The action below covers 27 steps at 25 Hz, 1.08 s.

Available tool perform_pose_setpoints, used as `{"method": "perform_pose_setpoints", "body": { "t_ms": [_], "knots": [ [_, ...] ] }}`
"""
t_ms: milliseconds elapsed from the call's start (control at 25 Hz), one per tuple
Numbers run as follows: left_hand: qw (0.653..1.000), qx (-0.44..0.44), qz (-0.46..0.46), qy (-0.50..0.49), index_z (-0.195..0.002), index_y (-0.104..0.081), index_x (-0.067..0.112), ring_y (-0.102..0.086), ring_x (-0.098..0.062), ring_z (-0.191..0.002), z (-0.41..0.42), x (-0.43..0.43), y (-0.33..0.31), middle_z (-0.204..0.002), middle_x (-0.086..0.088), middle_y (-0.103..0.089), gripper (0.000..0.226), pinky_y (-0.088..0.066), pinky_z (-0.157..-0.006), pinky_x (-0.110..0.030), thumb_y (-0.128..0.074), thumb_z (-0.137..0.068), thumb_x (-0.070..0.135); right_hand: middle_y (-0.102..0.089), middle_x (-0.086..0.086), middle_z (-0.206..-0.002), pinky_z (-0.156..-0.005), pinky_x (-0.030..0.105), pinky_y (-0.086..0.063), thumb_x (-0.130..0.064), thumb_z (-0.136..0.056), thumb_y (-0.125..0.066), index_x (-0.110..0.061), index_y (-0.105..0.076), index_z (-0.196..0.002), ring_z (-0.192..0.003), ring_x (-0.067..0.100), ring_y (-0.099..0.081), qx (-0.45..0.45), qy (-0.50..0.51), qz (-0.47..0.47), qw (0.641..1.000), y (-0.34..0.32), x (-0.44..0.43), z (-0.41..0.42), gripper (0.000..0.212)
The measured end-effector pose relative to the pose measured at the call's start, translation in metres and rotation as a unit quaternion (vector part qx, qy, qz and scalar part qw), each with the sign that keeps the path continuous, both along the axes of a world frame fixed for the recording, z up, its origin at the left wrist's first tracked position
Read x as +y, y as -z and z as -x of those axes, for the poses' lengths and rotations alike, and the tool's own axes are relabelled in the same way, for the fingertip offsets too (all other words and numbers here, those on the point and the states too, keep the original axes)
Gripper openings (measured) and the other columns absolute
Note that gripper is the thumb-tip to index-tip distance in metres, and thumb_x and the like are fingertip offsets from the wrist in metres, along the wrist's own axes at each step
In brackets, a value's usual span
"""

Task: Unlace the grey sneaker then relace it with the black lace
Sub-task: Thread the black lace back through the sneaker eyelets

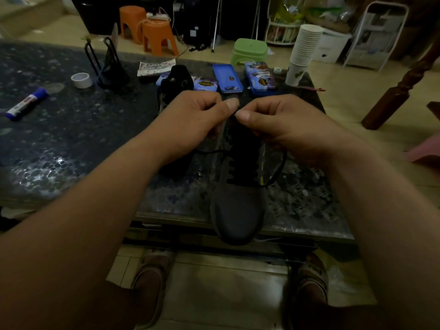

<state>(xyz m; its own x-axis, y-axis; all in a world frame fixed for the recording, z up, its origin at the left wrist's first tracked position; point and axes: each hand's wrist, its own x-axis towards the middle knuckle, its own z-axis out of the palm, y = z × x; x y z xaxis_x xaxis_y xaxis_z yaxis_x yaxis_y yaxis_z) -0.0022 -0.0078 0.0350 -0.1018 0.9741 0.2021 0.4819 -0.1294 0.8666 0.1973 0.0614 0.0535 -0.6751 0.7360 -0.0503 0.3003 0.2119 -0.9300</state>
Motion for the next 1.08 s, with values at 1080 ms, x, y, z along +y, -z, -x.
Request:
{"method": "perform_pose_setpoints", "body": {
  "t_ms": [1080],
  "knots": [
    [0.98, -0.03, 0.186, -0.071, -0.097, -0.065, 0.004, -0.075, -0.03, -0.084, -0.01, 0.016, 0.046, -0.089, -0.015, -0.074, 0.02, -0.064, -0.064, -0.039, -0.065, -0.1, 0.024, -0.075, -0.008, -0.082, -0.077, 0.033, -0.058, -0.028, -0.095, -0.073, -0.024, -0.08, -0.092, -0.079, 0.005, -0.07, -0.078, 0.147, -0.142, 0.976, 0.056, 0.001, 0.01, 0.009]
  ]
}}
